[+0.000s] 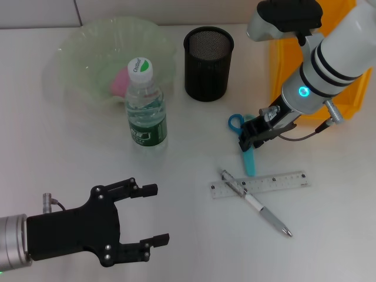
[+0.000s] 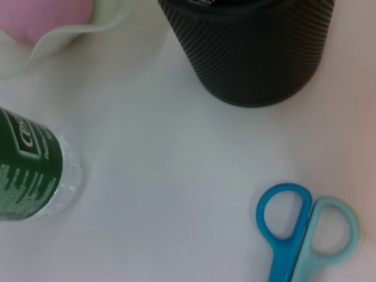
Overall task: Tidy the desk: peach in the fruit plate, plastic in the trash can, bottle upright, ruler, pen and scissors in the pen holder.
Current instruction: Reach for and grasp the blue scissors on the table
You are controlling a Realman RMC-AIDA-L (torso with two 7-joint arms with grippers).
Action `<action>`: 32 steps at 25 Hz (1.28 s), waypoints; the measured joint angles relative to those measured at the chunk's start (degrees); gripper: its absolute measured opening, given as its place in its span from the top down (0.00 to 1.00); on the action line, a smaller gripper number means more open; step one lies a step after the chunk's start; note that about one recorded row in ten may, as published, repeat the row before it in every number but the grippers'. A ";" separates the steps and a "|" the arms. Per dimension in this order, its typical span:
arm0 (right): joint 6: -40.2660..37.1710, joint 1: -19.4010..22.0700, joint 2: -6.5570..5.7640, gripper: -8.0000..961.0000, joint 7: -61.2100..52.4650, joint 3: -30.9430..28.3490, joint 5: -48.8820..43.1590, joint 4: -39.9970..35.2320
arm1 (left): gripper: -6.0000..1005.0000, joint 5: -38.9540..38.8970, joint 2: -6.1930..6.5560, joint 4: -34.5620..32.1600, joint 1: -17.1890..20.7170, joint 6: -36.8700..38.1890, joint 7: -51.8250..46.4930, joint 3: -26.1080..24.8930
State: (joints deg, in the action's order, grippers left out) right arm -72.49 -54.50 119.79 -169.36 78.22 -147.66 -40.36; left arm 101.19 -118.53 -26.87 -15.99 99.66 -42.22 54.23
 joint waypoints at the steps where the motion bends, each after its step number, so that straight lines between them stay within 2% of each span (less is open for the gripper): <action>1: 0.10 -0.02 0.00 0.71 0.00 0.00 0.00 0.10 | 0.20 -0.01 0.01 0.03 0.00 0.00 0.01 0.00; 18: 0.16 -0.11 -0.07 0.66 0.05 0.00 0.17 0.11 | 0.20 -0.03 0.06 0.06 0.00 0.26 0.04 0.00; 23: 0.24 -0.55 -0.02 0.60 0.05 0.00 0.19 0.46 | 0.20 -0.03 -0.01 0.06 0.00 0.18 0.04 0.00; 32: 0.35 -1.47 0.00 0.60 0.04 0.00 0.19 1.59 | 0.20 -0.03 -0.04 0.07 0.00 0.07 0.04 0.00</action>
State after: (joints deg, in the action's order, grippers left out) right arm -72.14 -55.97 119.80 -169.32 78.22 -147.47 -38.77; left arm 101.16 -118.57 -26.80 -15.99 99.73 -42.19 54.22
